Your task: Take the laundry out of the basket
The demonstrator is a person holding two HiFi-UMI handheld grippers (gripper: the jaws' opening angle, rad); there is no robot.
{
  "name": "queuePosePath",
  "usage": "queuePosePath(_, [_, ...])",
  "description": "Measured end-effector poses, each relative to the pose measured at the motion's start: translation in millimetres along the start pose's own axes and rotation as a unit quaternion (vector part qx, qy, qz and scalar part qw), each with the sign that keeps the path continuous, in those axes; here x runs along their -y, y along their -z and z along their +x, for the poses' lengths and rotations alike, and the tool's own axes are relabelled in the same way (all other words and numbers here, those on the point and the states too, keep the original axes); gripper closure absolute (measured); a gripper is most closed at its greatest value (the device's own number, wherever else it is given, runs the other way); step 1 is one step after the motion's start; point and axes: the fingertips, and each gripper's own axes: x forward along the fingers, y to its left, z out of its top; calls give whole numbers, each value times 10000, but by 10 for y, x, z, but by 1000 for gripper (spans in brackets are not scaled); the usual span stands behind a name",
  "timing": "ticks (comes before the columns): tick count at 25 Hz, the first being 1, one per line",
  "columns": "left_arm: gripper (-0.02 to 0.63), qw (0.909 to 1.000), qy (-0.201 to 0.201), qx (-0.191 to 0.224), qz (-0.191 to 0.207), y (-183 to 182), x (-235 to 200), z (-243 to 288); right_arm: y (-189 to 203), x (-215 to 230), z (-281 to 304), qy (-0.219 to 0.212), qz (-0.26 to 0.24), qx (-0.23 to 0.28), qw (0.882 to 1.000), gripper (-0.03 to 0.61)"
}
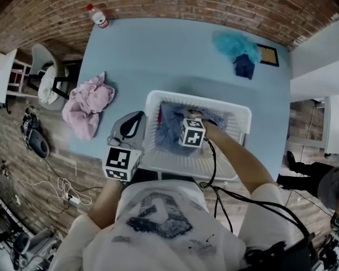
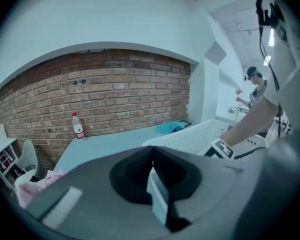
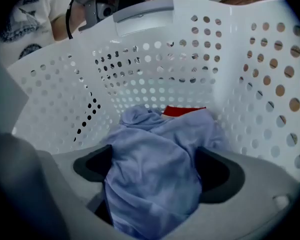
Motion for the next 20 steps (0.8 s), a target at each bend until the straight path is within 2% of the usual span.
queuePosePath(10, [621, 9997, -178, 102, -142, 14, -88, -47, 123, -27, 158, -11, 102, -241, 9997, 52])
queuePosePath(12, [621, 9996, -207, 96, -188, 46, -92, -74, 107, -53, 158, -77, 112, -264, 9996, 71])
queuePosePath(16, [621, 9994, -208, 77, -250, 91, -83, -111, 105, -125, 146, -246, 124, -313, 9991, 165])
queuePosePath(20, [621, 9992, -227, 88, -304, 112, -93, -142, 71, -250, 128, -491, 191, -279, 9982, 319])
